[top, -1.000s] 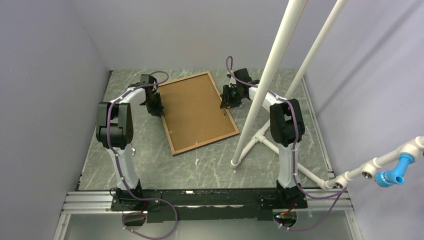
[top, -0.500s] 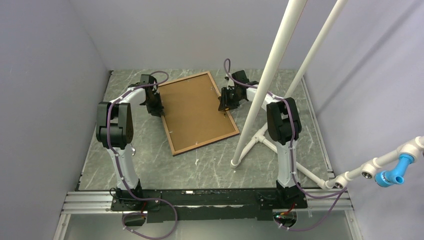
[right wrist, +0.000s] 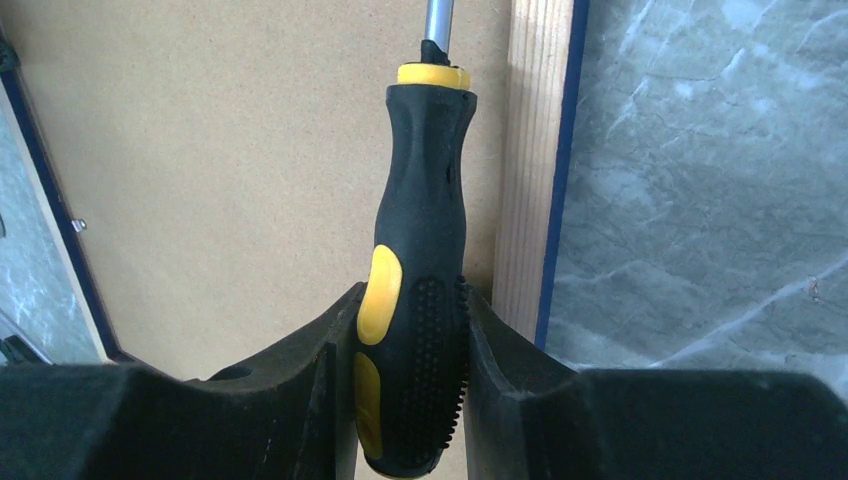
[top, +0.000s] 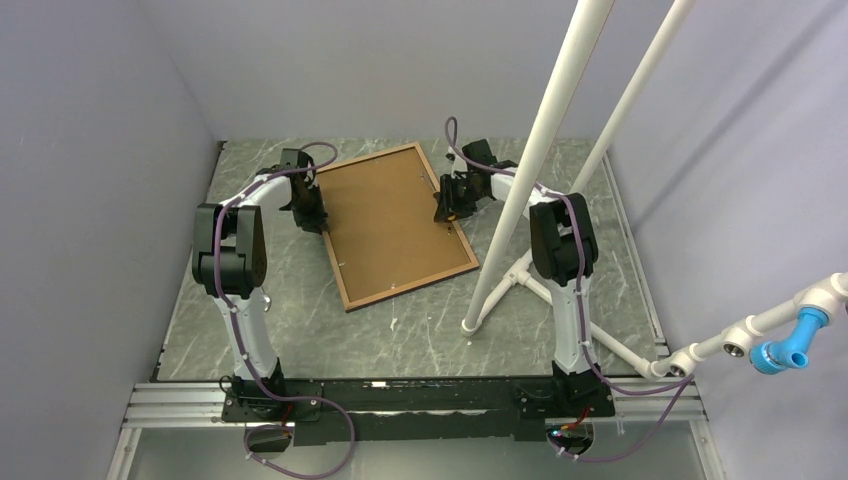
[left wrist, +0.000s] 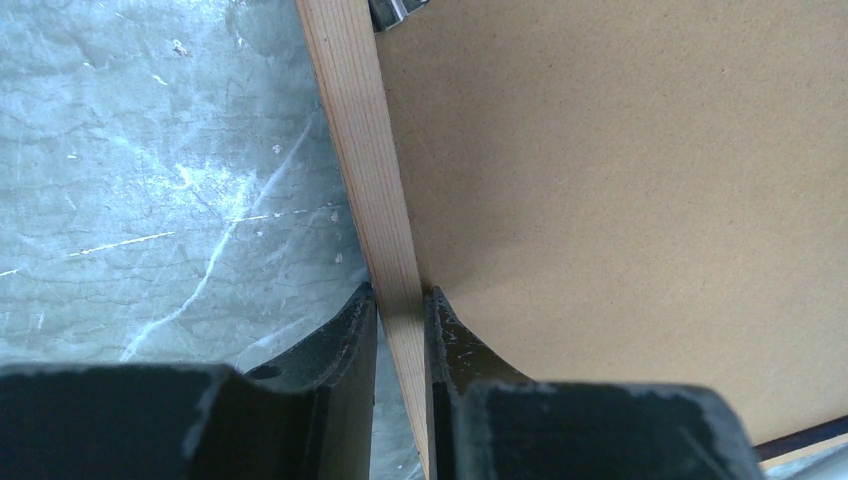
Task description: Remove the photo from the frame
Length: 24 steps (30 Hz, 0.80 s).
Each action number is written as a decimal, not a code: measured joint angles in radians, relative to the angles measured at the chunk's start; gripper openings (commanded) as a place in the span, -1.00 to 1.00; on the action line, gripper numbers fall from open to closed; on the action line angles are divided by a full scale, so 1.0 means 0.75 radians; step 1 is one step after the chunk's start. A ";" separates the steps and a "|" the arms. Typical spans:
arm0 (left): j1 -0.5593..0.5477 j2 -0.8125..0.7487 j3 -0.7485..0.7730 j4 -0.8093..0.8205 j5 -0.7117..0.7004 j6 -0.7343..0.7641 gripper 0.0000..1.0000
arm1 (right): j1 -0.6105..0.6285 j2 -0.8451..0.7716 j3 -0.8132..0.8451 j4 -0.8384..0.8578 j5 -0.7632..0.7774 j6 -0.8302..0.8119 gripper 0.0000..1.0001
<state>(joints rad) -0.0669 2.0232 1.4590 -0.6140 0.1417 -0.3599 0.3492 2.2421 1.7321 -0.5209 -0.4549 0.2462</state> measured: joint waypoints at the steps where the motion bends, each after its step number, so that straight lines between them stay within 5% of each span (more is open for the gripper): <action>1: 0.000 0.000 0.000 0.000 0.000 -0.001 -1.00 | 0.001 0.001 0.002 -0.002 -0.001 -0.009 -1.00; 9: -0.001 0.000 0.001 -0.001 -0.007 0.001 -0.90 | 0.020 -0.027 -0.031 0.023 0.010 -0.017 -1.00; 17: -0.015 0.001 0.020 -0.033 -0.070 0.049 0.29 | -0.033 -0.536 -0.434 0.068 0.289 0.098 -1.00; 24: -0.015 -0.163 -0.068 -0.032 -0.116 0.108 0.74 | -0.054 -0.934 -0.824 0.120 0.400 0.100 -1.00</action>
<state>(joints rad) -0.0780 1.9007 1.4082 -0.6376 0.0544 -0.2790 0.3084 1.5414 1.1141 -0.4313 -0.1551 0.3214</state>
